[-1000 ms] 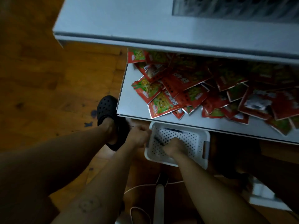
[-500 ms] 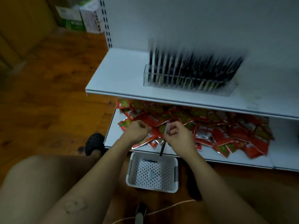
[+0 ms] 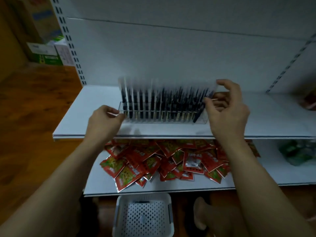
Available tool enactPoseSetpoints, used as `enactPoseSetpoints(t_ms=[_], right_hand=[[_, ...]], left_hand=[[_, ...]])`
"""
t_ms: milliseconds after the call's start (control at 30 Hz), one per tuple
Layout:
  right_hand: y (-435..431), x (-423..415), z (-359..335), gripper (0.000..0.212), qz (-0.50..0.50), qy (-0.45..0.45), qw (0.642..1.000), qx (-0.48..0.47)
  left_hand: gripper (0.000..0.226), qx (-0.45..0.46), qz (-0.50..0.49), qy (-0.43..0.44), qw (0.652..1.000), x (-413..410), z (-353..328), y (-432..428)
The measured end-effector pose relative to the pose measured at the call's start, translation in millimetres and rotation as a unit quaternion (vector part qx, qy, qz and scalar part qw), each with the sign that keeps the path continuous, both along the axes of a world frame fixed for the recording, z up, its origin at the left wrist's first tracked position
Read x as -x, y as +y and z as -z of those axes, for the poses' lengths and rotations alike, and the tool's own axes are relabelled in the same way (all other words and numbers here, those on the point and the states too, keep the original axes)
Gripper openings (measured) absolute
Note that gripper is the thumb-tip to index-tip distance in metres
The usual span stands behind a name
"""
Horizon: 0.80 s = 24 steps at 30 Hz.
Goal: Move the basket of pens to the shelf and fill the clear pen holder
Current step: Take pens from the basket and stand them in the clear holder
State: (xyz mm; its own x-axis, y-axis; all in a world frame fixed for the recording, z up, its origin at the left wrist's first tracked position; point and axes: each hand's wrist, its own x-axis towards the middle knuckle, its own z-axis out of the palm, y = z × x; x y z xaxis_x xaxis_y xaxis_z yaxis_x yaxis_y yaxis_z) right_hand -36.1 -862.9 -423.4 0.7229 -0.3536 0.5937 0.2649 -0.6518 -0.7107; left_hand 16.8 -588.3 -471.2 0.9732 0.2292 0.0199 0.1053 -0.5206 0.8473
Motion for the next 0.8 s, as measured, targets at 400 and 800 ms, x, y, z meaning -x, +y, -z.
enactPoseSetpoints(t_ms=[400,800], right_hand=[[-29.2,-47.6,11.1,0.039,0.037,-0.011,0.999,-0.027],[-31.5,-30.3,26.0,0.053,-0.017,0.135,0.989,0.049]], left_hand=[[0.029,0.019,-0.052,0.042,0.998,-57.1,15.9,-0.4],[0.024,0.015,-0.039,0.027,0.999,-45.4,14.5,1.9]])
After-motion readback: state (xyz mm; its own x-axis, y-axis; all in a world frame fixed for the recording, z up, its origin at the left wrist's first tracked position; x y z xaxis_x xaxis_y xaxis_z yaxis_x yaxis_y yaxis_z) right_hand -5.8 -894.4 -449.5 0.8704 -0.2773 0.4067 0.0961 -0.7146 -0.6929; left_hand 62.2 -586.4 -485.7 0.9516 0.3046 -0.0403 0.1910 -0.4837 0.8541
